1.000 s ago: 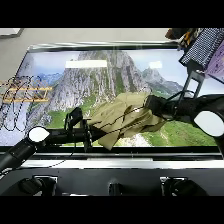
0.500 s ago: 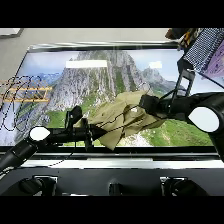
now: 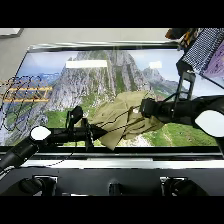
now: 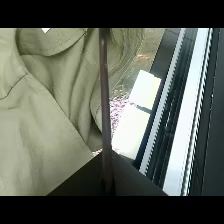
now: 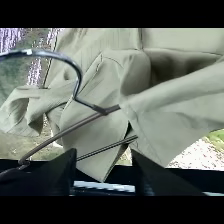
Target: Fold the clothes and pants, and hang the long-sleeved shirts on hangers.
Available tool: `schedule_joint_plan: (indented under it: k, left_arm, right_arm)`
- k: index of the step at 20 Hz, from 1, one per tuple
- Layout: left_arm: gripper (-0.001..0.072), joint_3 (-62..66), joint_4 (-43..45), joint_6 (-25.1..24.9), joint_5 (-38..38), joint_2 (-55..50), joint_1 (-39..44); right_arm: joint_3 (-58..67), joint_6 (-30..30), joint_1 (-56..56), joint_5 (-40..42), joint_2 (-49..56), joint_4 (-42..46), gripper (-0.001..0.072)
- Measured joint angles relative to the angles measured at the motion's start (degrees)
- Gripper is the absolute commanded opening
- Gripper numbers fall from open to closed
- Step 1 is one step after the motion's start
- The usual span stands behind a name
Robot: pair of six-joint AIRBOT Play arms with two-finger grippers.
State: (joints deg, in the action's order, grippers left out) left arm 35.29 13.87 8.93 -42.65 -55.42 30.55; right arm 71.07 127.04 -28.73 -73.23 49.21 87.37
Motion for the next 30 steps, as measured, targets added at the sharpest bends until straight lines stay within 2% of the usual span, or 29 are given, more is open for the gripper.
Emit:
schedule_joint_plan:
  k: [1, 4, 6, 7, 8, 9, 11, 13, 15, 18, 20, 23, 27, 30]
  left_arm:
    - [0.0015, 0.0, 0.0, 0.0, 0.0, 0.0, 0.0]
    - [0.0015, 0.0, 0.0, 0.0, 0.3, 0.0, 0.0]
    - [0.0015, 0.0, 0.0, 0.0, 0.3, 0.0, 0.0]
    - [0.0015, 0.0, 0.0, 0.0, 0.3, 0.0, 0.0]
    - [0.0016, 0.0, 0.0, 0.0, 0.3, 0.0, 0.0]
    - [0.0016, 0.0, 0.0, 0.0, 0.3, 0.0, 0.0]
    - [0.0016, 0.0, 0.0, 0.0, 0.3, 0.0, 0.0]
    - [0.0016, 0.0, 0.0, 0.0, 0.3, 0.0, 0.0]
    - [0.0015, 0.0, 0.0, 0.0, 0.3, 0.0, 0.0]
    - [0.0015, 0.0, 0.0, 0.0, 0.3, 0.0, 0.0]
    - [0.0016, 0.0, 0.0, 0.0, 0.3, 0.0, 0.0]
    - [0.0016, 0.0, 0.0, 0.0, 0.3, 0.0, 0.0]
    - [0.0016, 0.0, 0.0, 0.0, 0.3, -0.1, 0.0]
    - [0.0016, 0.0, 0.0, 0.0, 0.3, -0.1, 0.0]
  right_arm:
    - [0.0, -0.1, 0.0, -0.4, -0.6, 0.2, 0.0514]
    - [1.2, 0.5, 0.7, -1.0, -2.6, 2.0, 0.0552]
    - [4.2, 1.4, 4.9, -2.7, -3.0, 4.6, 0.0551]
    - [5.9, 0.4, 8.8, -3.7, -2.9, 4.5, 0.0543]
    - [7.5, -3.1, 13.4, -5.0, -2.3, 3.1, 0.0543]
    - [8.6, -8.0, 17.8, -6.9, -1.3, 0.6, 0.0546]
    - [10.0, -22.8, 24.7, -12.2, 1.3, -5.8, 0.0564]
    - [10.7, -41.6, 28.3, -17.1, 4.2, -10.1, 0.0565]
    - [11.1, -60.5, 29.1, -20.0, 6.8, -13.8, 0.0566]
    - [11.4, -80.8, 27.6, -19.8, 10.1, -16.5, 0.0566]
    - [11.4, -89.5, 26.4, -18.8, 11.8, -17.8, 0.0567]
    - [11.5, -97.1, 25.7, -16.7, 13.7, -19.4, 0.0587]
    - [11.5, -103.0, 25.3, -13.8, 16.2, -22.6, 0.0587]
    - [11.5, -104.9, 25.3, -13.5, 18.7, -24.2, 0.0569]
